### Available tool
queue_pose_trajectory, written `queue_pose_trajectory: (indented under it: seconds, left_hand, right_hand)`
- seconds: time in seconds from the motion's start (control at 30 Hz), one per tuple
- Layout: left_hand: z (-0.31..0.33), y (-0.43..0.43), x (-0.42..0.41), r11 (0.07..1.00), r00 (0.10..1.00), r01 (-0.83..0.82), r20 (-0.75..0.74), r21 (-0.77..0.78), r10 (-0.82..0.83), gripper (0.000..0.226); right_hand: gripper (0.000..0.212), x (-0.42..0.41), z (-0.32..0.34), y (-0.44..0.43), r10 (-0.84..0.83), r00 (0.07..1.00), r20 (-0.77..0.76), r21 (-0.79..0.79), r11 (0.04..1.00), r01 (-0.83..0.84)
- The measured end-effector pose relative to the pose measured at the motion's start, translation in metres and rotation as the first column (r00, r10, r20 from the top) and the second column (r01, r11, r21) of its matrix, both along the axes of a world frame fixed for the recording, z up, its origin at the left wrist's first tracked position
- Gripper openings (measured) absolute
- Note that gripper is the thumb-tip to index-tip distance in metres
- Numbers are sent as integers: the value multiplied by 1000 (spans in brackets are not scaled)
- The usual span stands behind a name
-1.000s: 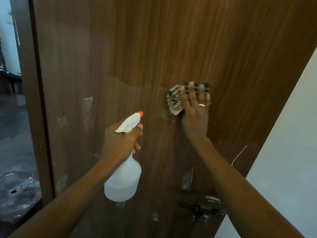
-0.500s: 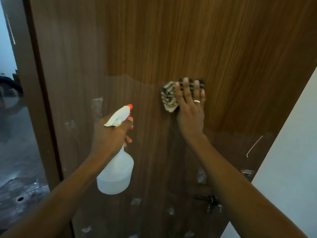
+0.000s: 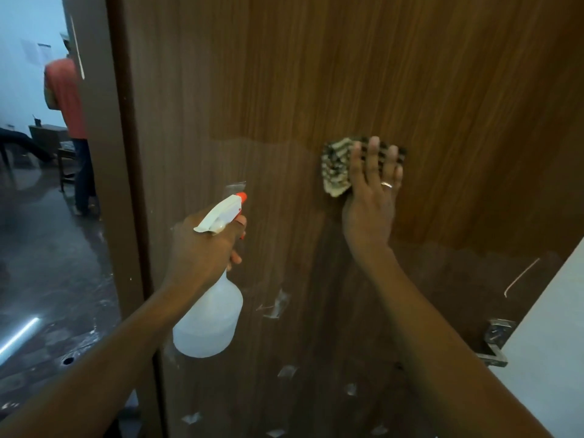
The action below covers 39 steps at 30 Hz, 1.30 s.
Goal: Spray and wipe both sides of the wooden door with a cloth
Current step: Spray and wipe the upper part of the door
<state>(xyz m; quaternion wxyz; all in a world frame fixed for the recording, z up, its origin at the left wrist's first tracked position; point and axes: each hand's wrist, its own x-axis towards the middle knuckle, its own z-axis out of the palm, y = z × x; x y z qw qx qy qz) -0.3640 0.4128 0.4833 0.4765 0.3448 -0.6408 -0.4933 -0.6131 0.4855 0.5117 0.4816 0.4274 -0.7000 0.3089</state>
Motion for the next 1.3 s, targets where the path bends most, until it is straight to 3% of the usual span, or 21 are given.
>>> queue_pose_trajectory:
  seconds: [0.13, 0.27, 0.33, 0.43, 0.53, 0.73, 0.87, 1.07, 1.17, 1.3]
  left_hand:
    - [3, -14, 13, 1000, 999, 16, 32, -19, -16, 21]
    - [-2, -20, 28, 999, 999, -30, 42, -19, 31, 27]
    - [-4, -21, 35, 998, 997, -55, 48, -17, 55, 30]
    - [-5, -22, 43, 995, 994, -100, 46, -22, 101, 33]
    - [-4, -25, 47, 992, 991, -122, 44, -12, 122, 35]
    - [-3, -26, 55, 987, 988, -149, 38, -52, 151, 33]
    - [-5, -29, 62, 988, 989, -146, 22, -45, 147, 33]
    - [-15, -40, 63, 994, 993, -111, 31, 9, 111, 35]
    - [-16, -48, 67, 996, 996, -87, 29, 21, 87, 31]
    - [-16, -65, 78, 997, 999, -32, 14, -67, 33, 11]
  right_hand:
    - [64, 32, -36, -36, 132, 966, -221, 224, 971, -82]
    - [70, 14, -81, -10, 89, 965, -248, 330, 944, -2]
    - [66, 5, -79, 3, 28, 981, -191, 289, 957, 29]
    - [61, 15, -50, -10, -15, 998, -57, 83, 996, 20]
    - [55, 43, -17, -47, 48, 997, -65, -17, 999, -49]
    - [58, 70, -43, -84, 213, 929, -302, 240, 960, -142]
    - [64, 49, -78, -55, 190, 929, -318, 364, 929, -65]
    - [60, 55, -60, -44, 40, 989, -143, 177, 984, -14]
    - [56, 79, -42, -72, 50, 996, -81, 47, 998, -46]
    - [57, 120, -28, -119, 127, 977, -170, 93, 989, -112]
